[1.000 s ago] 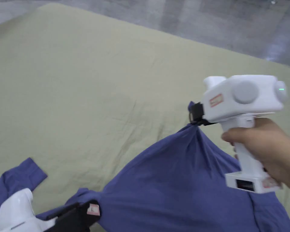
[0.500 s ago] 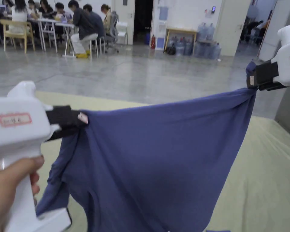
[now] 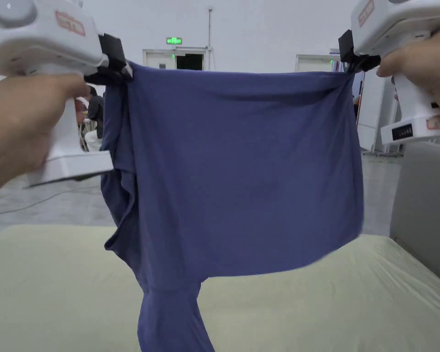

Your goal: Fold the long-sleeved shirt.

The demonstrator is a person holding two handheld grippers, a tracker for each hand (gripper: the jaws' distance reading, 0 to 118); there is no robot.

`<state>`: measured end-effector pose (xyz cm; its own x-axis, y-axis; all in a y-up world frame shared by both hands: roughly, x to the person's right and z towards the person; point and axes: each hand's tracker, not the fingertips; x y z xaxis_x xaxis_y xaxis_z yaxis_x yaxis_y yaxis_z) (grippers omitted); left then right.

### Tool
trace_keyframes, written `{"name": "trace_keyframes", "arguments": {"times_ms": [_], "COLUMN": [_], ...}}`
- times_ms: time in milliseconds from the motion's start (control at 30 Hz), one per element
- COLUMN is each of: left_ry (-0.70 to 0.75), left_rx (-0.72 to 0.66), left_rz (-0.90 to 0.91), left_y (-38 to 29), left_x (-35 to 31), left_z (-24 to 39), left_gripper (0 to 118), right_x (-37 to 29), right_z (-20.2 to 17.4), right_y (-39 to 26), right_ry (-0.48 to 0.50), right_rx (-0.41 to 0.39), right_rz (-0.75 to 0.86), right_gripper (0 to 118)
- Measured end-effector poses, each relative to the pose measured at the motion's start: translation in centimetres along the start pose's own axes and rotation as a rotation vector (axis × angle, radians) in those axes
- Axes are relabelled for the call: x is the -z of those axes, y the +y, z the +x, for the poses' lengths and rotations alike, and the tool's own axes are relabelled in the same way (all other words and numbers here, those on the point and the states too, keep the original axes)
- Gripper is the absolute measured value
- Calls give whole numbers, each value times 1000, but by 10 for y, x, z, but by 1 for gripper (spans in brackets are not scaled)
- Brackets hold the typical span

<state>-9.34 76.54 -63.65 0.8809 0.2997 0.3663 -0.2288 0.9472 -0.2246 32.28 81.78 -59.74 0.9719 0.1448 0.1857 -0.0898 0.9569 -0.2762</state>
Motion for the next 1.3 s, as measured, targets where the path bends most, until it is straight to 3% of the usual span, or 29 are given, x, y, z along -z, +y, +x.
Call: {"name": "trace_keyframes", "arguments": {"times_ms": [233,467,667,900,1000,1300], "left_ry": [83,120,149,151,139,127], "left_rx": [96,137,91,130,42,26], "left_rz": [68,43,-121,-372,-439,-587], "left_y": [63,32,-78,-246,-310,-442], "left_x": [36,63,96,104,80,-65], "left_z": [36,27,-17,-65,-84,-91], "left_gripper": [0,0,0,0,0,0], "right_x": [4,39,101,147,130,10], "right_z": [7,13,2,-19,-23,-18], "right_y": [54,12,-112,-305,-376,-527], "right_ry": [-50,-8,115,199,225,251], "right_rx": [9,31,69,147,172,180], "right_rz": [97,57,-105,-365,-414,-548], "right_gripper": [5,5,5,5,5,5]}}
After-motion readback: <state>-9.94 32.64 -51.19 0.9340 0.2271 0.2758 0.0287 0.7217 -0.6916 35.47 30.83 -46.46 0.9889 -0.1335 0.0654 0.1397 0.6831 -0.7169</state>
